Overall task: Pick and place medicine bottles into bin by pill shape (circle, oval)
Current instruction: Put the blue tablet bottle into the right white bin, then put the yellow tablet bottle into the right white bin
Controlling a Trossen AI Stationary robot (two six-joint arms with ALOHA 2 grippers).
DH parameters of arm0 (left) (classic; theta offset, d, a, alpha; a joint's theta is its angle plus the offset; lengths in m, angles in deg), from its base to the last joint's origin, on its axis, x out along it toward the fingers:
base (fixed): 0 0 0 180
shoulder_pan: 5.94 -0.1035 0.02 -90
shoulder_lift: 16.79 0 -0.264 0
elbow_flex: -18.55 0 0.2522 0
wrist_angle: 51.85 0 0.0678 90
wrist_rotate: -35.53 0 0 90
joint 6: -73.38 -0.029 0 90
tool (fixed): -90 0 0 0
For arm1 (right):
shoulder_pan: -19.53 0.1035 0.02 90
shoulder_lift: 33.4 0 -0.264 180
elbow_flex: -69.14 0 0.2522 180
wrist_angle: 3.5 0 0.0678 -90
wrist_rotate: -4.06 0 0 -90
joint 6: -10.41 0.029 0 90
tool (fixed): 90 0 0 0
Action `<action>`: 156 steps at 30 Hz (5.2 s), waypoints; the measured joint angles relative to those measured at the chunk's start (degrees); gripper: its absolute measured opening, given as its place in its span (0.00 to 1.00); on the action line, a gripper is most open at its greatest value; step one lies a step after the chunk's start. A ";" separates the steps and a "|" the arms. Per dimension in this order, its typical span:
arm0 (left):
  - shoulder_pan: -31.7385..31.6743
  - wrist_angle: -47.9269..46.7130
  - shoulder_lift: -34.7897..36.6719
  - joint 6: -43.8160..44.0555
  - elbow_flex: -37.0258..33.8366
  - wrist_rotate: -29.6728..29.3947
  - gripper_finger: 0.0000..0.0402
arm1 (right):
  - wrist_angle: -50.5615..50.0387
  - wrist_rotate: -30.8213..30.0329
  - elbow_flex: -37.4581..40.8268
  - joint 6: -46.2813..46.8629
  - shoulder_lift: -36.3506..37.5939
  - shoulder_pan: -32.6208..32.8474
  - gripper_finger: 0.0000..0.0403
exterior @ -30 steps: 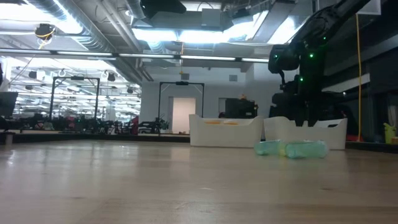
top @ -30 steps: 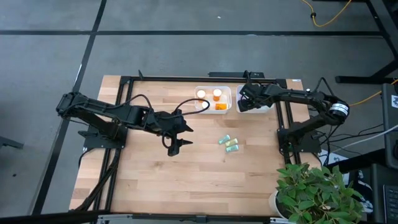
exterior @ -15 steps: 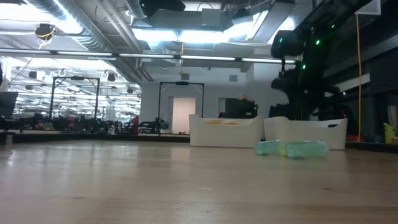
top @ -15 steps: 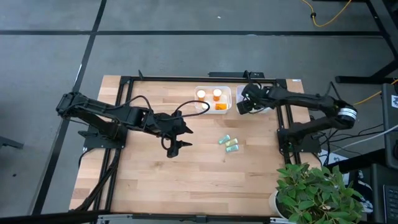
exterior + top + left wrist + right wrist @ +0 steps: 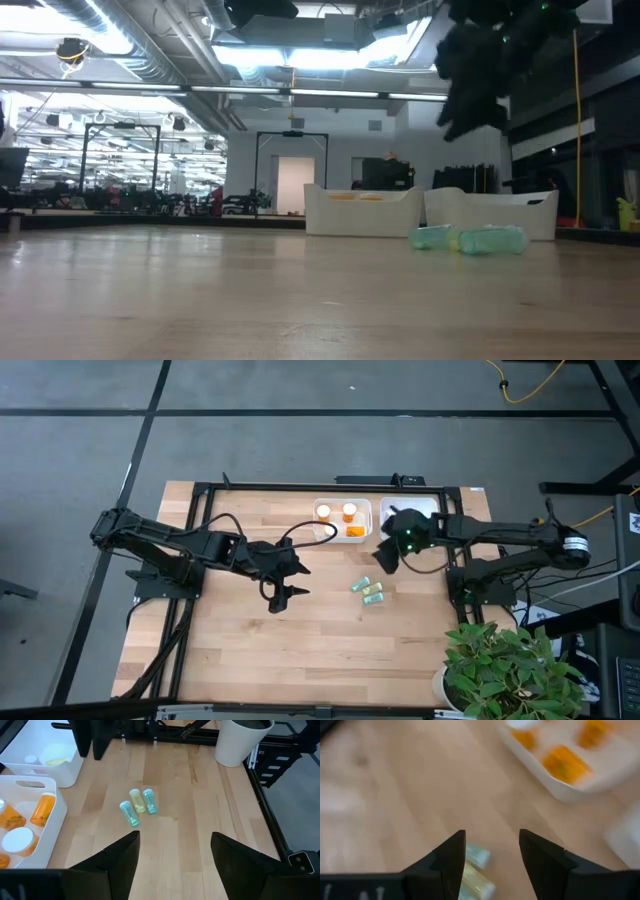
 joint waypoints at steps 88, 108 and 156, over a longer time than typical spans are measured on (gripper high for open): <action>0.20 0.15 0.00 -0.17 0.00 -3.02 0.59 | -13.75 -30.28 -2.62 4.84 -7.23 -11.16 0.24; 0.20 0.11 0.00 -0.04 0.00 -3.04 0.59 | 1.06 -24.08 5.66 3.05 -14.39 -20.76 0.24; 0.22 0.13 0.00 -0.02 0.00 -3.04 0.59 | 1.84 3.90 -2.01 -1.73 0.64 -1.18 0.40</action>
